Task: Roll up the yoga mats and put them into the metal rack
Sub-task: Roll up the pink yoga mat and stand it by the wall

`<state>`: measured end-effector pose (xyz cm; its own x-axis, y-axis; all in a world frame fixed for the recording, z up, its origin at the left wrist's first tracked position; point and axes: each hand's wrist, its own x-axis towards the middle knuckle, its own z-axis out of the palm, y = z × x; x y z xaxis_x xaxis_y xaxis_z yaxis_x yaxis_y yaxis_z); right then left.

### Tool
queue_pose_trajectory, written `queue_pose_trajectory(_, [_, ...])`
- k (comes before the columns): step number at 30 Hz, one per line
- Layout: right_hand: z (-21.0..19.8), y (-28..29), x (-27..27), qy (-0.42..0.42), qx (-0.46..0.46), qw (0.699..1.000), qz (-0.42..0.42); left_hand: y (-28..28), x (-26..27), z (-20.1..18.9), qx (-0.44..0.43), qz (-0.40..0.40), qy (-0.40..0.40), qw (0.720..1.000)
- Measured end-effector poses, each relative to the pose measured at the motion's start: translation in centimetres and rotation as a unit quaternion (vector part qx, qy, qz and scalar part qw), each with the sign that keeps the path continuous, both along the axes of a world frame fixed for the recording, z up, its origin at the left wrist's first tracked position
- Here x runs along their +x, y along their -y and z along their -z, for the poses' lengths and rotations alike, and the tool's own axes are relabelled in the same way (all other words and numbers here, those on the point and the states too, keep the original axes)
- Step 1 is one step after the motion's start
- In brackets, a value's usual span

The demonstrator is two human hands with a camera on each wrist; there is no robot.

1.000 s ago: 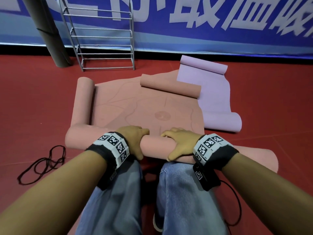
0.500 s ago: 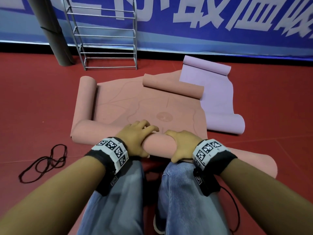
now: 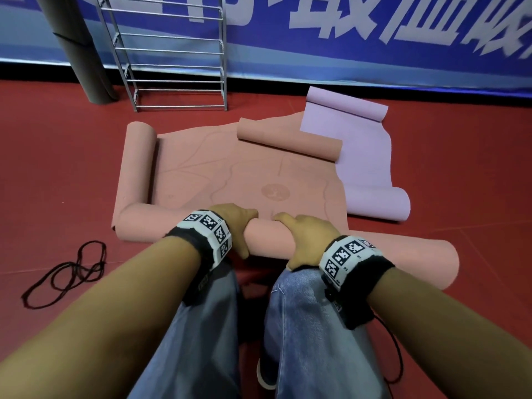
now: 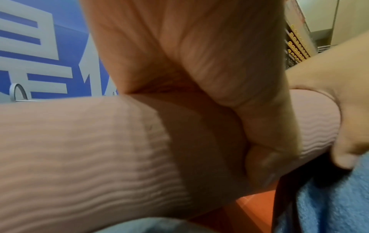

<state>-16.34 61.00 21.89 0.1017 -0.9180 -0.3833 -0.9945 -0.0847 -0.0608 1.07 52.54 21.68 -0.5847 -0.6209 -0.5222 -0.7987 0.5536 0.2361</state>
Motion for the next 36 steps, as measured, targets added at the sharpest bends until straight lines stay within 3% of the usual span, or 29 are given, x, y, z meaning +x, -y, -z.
queue_pose_trajectory(8, [-3.0, 0.7, -0.5, 0.062, 0.02, 0.998, -0.022, -0.1, 0.6, -1.4, 0.053, -0.016, -0.046, 0.997])
queue_pose_trajectory(10, [-4.0, 0.6, -0.8, 0.089, 0.048, 0.995, -0.028, 0.2, 1.0, -1.9, 0.122, -0.007, -0.046, 0.991])
queue_pose_trajectory(12, [-5.0, 0.3, -1.2, 0.126, 0.105, 0.986, -0.027, 0.2, 1.3, -3.1, 0.245, 0.013, -0.055, 0.968])
queue_pose_trajectory(15, [-5.5, -0.3, -1.9, 0.164, 0.175, 0.971, -0.015, -0.6, 0.9, -5.2, 0.338, -0.002, -0.017, 0.941])
queue_pose_trajectory(17, [-5.1, -0.3, -2.2, 0.173, 0.177, 0.969, 0.001, -0.8, 0.5, -5.3, 0.318, -0.005, -0.026, 0.948])
queue_pose_trajectory(21, [-3.7, -0.2, -1.9, 0.184, 0.203, 0.961, 0.03, -2.0, 0.4, -4.1, 0.168, -0.009, -0.052, 0.984])
queue_pose_trajectory(25, [-3.4, -0.1, -0.8, 0.169, 0.213, 0.962, 0.03, -3.3, 0.5, -2.4, 0.086, -0.014, -0.041, 0.995])
queue_pose_trajectory(28, [-4.4, 0.1, 0.0, 0.144, 0.183, 0.972, 0.003, -2.5, 1.3, -2.7, 0.134, -0.055, -0.058, 0.988])
queue_pose_trajectory(32, [-4.9, -1.1, 0.6, 0.072, 0.069, 0.994, -0.039, -1.0, 1.9, -3.7, 0.231, -0.09, -0.091, 0.965])
queue_pose_trajectory(36, [-2.8, -2.6, 0.8, 0.046, 0.05, 0.998, -0.01, -1.2, 1.2, -3.1, 0.242, -0.066, -0.045, 0.967])
